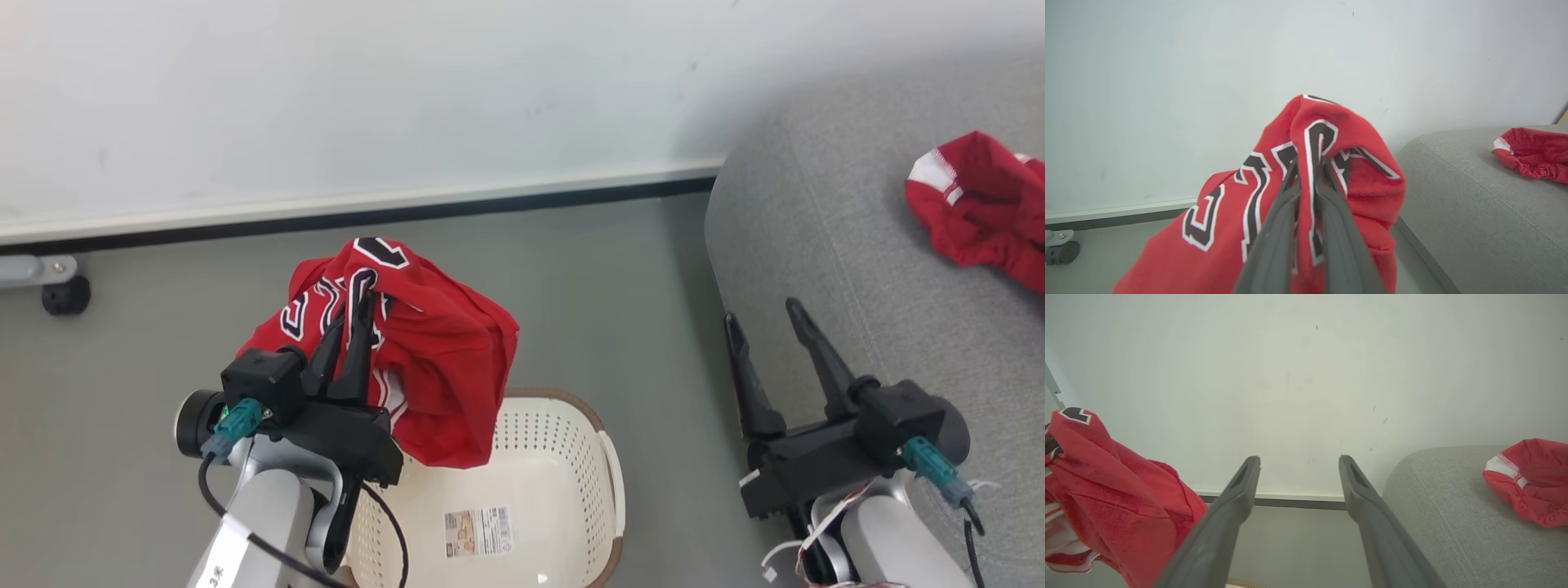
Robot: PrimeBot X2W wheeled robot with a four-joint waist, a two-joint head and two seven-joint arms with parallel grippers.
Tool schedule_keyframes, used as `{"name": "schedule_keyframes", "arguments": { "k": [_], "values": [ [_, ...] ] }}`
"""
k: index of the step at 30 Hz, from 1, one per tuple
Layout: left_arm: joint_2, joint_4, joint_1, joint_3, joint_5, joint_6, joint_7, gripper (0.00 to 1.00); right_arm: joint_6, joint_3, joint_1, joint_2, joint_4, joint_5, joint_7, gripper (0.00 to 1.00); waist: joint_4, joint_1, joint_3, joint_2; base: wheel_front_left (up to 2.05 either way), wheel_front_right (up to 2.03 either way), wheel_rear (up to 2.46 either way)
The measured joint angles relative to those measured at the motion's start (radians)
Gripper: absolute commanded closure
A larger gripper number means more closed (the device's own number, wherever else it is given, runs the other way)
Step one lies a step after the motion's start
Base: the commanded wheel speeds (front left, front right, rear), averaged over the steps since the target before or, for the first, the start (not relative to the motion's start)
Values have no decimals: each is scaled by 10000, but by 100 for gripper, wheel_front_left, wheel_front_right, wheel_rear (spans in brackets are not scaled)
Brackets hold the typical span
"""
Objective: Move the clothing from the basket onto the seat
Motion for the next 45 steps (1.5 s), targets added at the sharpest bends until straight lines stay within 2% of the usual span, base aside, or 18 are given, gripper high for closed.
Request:
{"name": "schedule_keyframes", "arguments": {
  "k": [10,19,37,45],
  "values": [
    [-25,-2025,755,-328,128,0,0,100,46,286,661,52,38,73,222,0,43,1,-937,0,0,0,0],
    [-23,-3235,1303,-644,272,27,0,100,115,447,932,75,-209,128,441,0,-20,1,-1131,0,0,0,0],
    [82,-4272,1652,-663,336,345,560,100,134,640,928,167,-362,142,715,0,-131,2,-1076,2,0,0,0],
    [111,-4508,1668,-675,334,368,798,100,391,1043,772,349,-420,142,853,0,-135,2,-1046,2,0,0,0]
  ]
}}
